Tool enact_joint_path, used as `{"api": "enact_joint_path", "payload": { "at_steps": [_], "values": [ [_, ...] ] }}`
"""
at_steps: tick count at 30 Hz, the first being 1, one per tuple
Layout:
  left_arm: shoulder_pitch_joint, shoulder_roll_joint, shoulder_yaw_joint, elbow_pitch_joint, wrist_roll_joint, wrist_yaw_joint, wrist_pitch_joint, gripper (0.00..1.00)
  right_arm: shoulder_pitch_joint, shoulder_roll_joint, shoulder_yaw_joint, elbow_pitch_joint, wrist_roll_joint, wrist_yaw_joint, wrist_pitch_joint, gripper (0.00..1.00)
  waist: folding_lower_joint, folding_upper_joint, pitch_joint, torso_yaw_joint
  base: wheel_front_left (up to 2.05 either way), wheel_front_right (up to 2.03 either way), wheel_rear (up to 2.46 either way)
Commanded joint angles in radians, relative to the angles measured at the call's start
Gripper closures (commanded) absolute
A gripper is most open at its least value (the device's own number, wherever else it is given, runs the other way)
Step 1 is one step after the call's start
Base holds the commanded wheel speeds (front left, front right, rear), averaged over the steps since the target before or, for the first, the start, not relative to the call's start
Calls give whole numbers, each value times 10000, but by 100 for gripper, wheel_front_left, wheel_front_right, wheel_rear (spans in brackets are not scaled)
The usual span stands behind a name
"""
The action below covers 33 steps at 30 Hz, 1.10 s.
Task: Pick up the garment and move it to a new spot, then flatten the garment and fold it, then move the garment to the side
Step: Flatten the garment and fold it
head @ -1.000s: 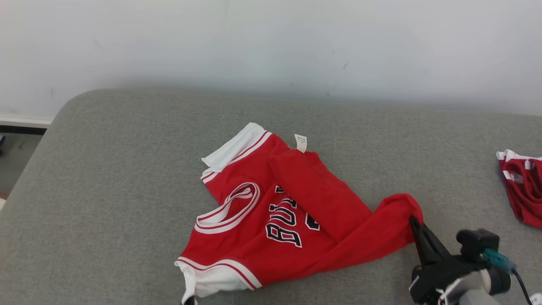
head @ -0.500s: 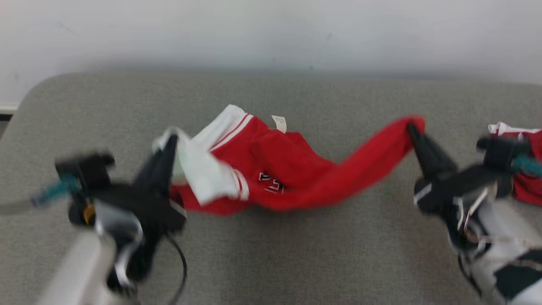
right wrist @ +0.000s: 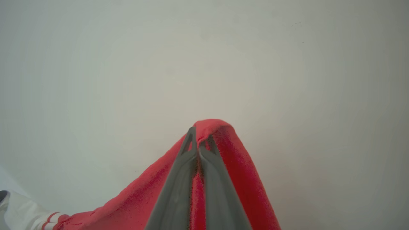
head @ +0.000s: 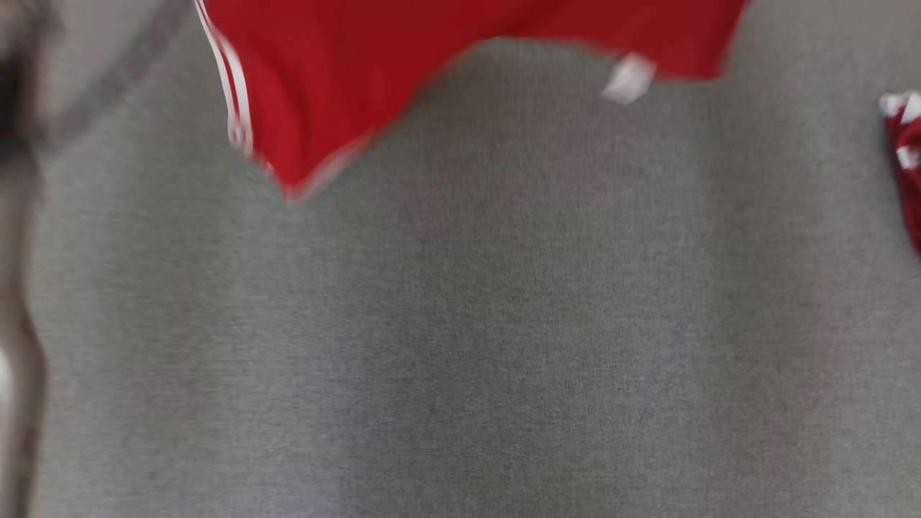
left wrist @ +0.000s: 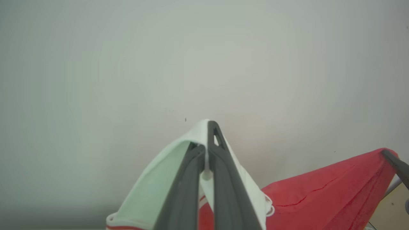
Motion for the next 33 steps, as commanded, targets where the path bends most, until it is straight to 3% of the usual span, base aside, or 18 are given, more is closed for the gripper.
{"api": "enact_joint_path", "payload": {
  "at_steps": [1, 9, 18, 27, 33],
  "values": [
    [-616, -74, 98, 285, 66, 55, -127, 100, -491, 57, -141, 352, -12, 12, -43, 100, -5, -2, 1280, -390, 0, 0, 0],
    [-4697, -553, -57, 2806, 680, -163, -1125, 100, -3869, 418, -429, 2759, -670, 12, -400, 100, -5, -2, 2097, -690, 0, 0, 0],
    [-7114, -1107, -443, 4871, 1150, -531, -2204, 100, -5850, 468, -282, 4139, -1267, 12, -1014, 100, -5, -2, 2611, -807, 0, 0, 0],
    [-7724, -1406, -502, 6236, 1075, -1047, -3139, 100, -5968, 594, 14, 4397, -1148, 12, -1169, 100, -5, -2, 2791, -715, 0, 0, 0],
    [-6646, -1500, -283, 6626, 613, -1611, -3824, 100, -4801, 514, 411, 3621, -696, 12, -1191, 100, -5, -2, 2306, -479, 0, 0, 0]
  ]
}}
